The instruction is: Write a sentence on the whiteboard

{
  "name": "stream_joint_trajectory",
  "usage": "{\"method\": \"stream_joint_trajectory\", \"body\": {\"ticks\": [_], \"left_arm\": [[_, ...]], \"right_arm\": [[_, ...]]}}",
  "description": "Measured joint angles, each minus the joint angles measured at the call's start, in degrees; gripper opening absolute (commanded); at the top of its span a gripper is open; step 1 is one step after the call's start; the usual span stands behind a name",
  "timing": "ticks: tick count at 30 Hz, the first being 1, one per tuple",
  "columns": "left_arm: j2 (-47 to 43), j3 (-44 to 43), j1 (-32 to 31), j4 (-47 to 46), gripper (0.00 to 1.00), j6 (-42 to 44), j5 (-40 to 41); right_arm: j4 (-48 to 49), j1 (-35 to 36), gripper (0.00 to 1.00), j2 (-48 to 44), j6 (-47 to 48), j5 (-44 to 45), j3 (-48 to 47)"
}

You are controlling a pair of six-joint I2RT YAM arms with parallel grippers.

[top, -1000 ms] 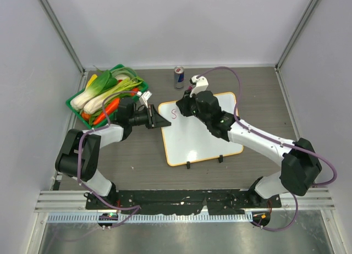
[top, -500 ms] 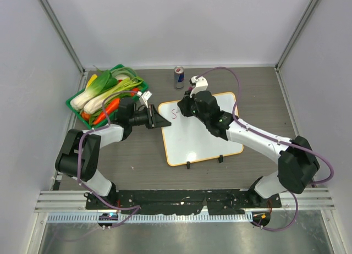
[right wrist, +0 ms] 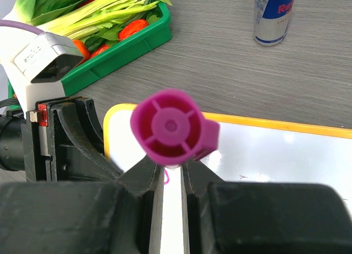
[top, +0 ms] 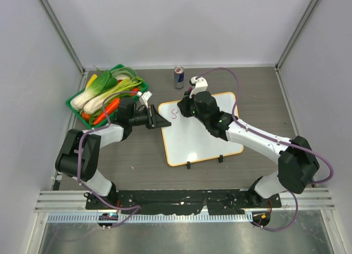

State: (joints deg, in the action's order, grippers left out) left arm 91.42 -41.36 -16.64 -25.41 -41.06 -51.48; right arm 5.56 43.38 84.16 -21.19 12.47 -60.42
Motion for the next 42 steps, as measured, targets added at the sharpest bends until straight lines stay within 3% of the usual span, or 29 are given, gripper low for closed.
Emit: {"method": "stream_joint_trajectory", "body": {"ticks": [25,42], "left_arm": [[0.26,-0.48,0.00,0.98,0.00,0.22,0.02],[0.24,-0.94,-0.11,1.97,0.00,1.14,-0.28]], "right_arm": [[-1.57,-0.42,0.02,-1.03,0.85,5.03,0.20],[-2.56,-1.01,0.01,-1.90,1.81,1.55,-0.70]]}}
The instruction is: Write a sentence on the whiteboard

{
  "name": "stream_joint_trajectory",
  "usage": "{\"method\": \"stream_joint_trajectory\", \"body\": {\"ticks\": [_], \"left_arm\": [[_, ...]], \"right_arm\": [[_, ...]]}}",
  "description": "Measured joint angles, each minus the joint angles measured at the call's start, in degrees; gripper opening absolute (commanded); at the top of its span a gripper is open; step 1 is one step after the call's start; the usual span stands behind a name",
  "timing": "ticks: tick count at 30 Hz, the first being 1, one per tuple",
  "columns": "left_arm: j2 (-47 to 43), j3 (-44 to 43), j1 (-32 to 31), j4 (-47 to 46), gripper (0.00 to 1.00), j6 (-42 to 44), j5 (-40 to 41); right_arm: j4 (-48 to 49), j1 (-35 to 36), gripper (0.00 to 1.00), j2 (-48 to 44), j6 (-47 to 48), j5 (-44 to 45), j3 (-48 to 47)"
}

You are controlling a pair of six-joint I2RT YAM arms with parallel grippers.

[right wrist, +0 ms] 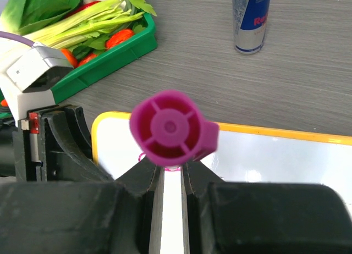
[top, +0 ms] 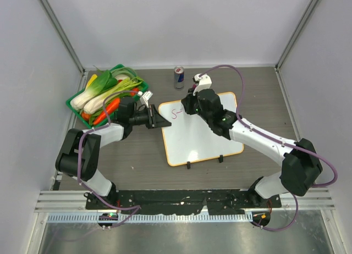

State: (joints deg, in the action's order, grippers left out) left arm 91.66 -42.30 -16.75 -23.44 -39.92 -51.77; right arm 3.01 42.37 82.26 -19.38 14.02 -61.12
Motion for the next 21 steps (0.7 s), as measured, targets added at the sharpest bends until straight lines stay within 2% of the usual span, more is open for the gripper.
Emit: {"method": "stream_joint_trajectory", "body": {"ticks": [21], "left_arm": [[0.00,-0.02,-0.04,0.35,0.00,0.13,0.07]], "right_arm": [[1.25,0.00,0.01,1.64,-0.35,-1.49,-0.09]]}}
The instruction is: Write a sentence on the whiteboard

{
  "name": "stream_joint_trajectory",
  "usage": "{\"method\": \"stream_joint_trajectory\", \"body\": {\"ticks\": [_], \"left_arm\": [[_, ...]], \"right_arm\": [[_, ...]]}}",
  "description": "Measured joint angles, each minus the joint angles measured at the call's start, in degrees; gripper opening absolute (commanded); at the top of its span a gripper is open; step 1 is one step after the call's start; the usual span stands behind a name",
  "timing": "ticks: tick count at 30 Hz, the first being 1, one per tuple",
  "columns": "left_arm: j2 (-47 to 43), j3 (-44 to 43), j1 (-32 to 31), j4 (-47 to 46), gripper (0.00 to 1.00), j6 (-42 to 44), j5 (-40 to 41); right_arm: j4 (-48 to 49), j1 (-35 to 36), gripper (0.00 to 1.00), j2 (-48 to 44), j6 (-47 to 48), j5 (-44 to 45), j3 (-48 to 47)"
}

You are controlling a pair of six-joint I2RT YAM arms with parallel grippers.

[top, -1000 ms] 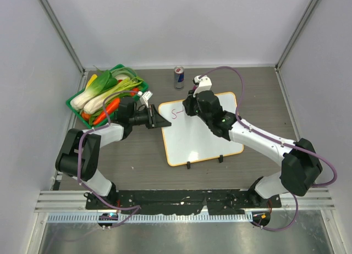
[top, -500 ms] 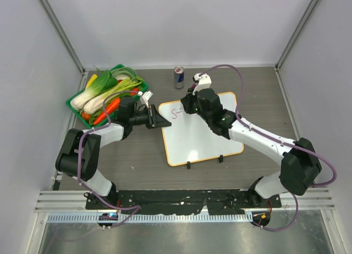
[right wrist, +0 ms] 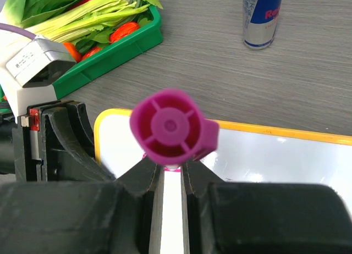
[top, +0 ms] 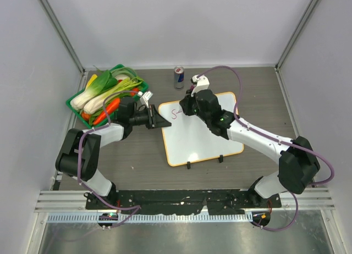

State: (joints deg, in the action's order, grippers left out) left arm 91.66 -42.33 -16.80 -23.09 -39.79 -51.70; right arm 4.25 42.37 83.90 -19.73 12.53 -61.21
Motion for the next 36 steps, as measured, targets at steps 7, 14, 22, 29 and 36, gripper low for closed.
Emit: {"method": "stream_joint_trajectory", "body": {"ticks": [7,14,22,29,36], "left_arm": [[0.00,0.00,0.00,0.20,0.00,0.00,0.09],[0.00,0.00,-0.02,0.20,0.00,0.00,0.07],[0.00,-0.04,-0.07,0.20,0.00,0.02,0.07],[0.00,-0.09,-0.09,0.22,0.00,0.04,0.09],[0.00,-0.11,-0.11,0.24,0.00,0.07,0.07]], "right_arm": [[0.07,0.02,0.01,-0.44,-0.35,-1.07,1.07],[-0.09,0.02,0.01,-2.56,-1.07,-1.31,3.93],[-0.81,0.02,0.02,-4.07,-1.68,-1.14,5.68],[-1.05,0.04,0.01,-4.15,-1.70,-0.20,5.62],[-1.40,0.00,0.01,-4.15,-1.38,1.46,4.90]]}}
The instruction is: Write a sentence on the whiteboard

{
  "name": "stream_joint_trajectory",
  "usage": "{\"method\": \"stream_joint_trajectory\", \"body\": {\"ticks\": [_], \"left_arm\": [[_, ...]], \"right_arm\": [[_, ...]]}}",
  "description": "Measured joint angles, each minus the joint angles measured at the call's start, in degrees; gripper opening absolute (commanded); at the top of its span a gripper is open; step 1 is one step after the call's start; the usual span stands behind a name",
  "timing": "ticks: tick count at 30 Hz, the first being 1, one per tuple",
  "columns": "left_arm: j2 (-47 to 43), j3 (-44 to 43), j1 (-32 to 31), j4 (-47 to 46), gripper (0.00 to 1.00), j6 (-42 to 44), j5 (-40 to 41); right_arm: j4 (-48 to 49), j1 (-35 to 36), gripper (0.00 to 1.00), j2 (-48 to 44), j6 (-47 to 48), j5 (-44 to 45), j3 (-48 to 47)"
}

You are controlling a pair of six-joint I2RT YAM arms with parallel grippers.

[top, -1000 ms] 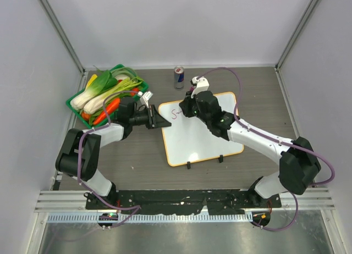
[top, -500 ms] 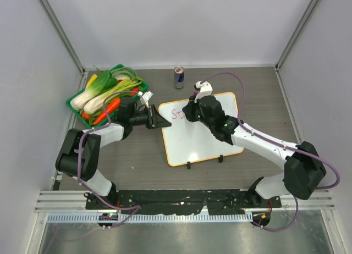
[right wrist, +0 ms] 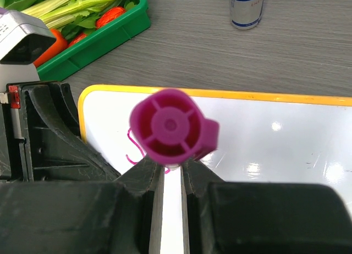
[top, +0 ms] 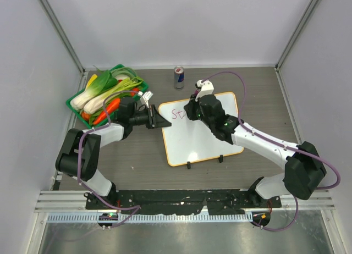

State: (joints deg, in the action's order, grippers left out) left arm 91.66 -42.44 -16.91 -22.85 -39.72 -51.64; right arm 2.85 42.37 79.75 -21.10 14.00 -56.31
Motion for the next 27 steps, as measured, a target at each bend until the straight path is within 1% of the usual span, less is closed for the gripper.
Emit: {"method": "stream_joint_trajectory", "body": {"ticks": [8,27], "left_arm": [[0.00,-0.22,-0.24,0.00,0.00,0.17,-0.02],[0.00,-0.28,-0.28,0.17,0.00,0.24,0.02]], "right_arm": [[0.17,-0.24,0.01,-1.40,0.22,0.02,-0.04],[0.13,-1.18,0.02,-0.61,0.20,0.20,-0.02]]}}
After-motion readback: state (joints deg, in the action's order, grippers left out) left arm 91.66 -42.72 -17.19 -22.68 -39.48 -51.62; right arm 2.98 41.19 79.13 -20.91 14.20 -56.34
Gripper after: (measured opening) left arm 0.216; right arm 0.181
